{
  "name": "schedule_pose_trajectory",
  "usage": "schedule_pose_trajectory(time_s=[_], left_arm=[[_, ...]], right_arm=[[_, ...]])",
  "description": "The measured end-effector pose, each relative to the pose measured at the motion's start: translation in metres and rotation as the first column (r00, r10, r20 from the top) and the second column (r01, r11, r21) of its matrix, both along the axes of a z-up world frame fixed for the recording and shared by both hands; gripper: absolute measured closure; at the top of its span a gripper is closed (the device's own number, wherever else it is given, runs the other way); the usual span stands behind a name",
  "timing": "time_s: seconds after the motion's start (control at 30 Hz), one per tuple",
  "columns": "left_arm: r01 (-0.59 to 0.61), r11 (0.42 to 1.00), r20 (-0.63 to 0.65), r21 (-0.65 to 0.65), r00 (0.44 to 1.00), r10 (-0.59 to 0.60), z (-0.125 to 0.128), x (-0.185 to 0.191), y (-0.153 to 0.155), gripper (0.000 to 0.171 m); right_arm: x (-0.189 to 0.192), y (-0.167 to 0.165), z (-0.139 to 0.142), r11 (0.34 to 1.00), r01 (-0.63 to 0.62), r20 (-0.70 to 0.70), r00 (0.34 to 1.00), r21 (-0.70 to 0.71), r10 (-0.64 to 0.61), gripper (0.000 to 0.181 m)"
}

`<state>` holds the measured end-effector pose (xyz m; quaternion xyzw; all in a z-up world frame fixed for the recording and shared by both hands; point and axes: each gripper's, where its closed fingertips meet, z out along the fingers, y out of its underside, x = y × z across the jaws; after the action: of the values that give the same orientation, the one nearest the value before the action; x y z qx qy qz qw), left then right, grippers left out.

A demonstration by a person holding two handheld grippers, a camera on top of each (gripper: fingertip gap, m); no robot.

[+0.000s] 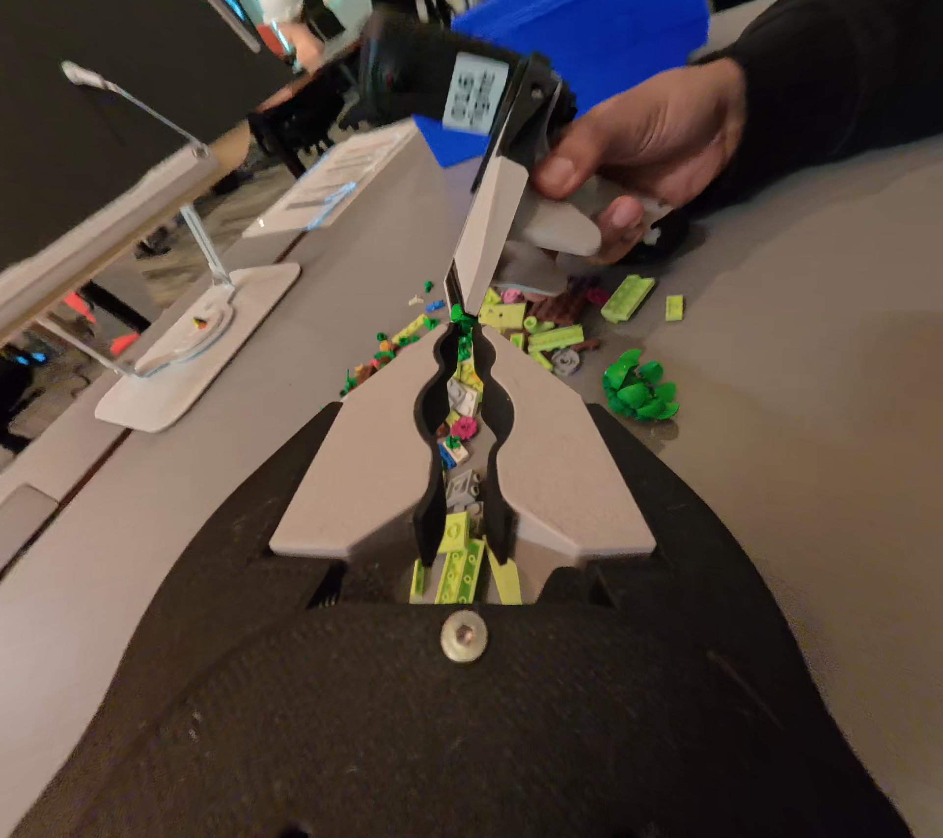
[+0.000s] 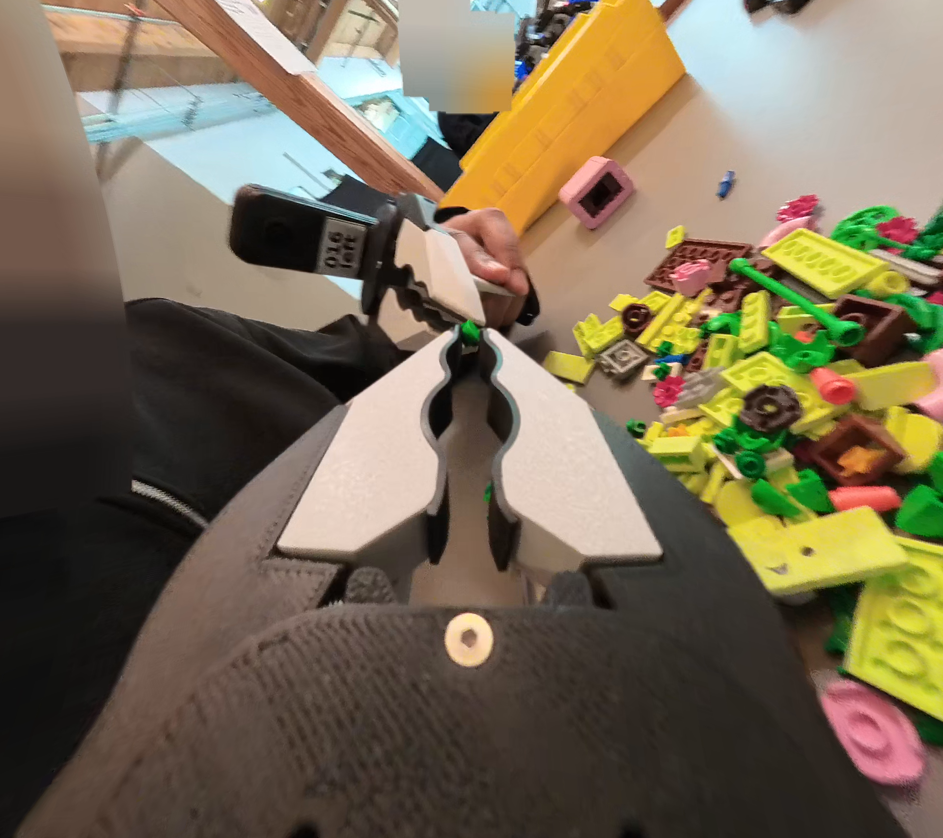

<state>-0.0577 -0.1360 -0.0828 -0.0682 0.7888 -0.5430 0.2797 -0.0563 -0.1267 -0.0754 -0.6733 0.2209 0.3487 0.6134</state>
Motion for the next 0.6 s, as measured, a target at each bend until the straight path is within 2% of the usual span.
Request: schedule_pose_trajectory(time_s=[0.07,0.2,0.43,0.6], left_arm=[[-0.024,0.999,-0.022,0.047,0.999,0.025,-0.011,0.005,0.001,0.171],[-0.094,0.982,0.063,0.166,0.994,0.084,-0.022,0.012,0.002,0.171],[-0.174,0.948,0.103,0.265,0.983,0.152,-0.027,0.016,0.004,0.171],[-0.172,0.962,0.029,0.212,0.985,0.170,-0.021,0.015,0.001,0.171]], right_arm=[[0.005,0.001,-0.011,0.995,0.047,0.085,0.996,-0.084,-0.040,0.178],[0.010,0.001,-0.023,0.978,0.115,0.186,0.979,-0.174,-0.082,0.178],[0.014,0.002,-0.028,0.971,0.147,0.193,0.975,-0.190,-0.110,0.177],[0.014,-0.001,-0.022,0.981,0.119,0.116,0.988,-0.152,-0.102,0.179]])
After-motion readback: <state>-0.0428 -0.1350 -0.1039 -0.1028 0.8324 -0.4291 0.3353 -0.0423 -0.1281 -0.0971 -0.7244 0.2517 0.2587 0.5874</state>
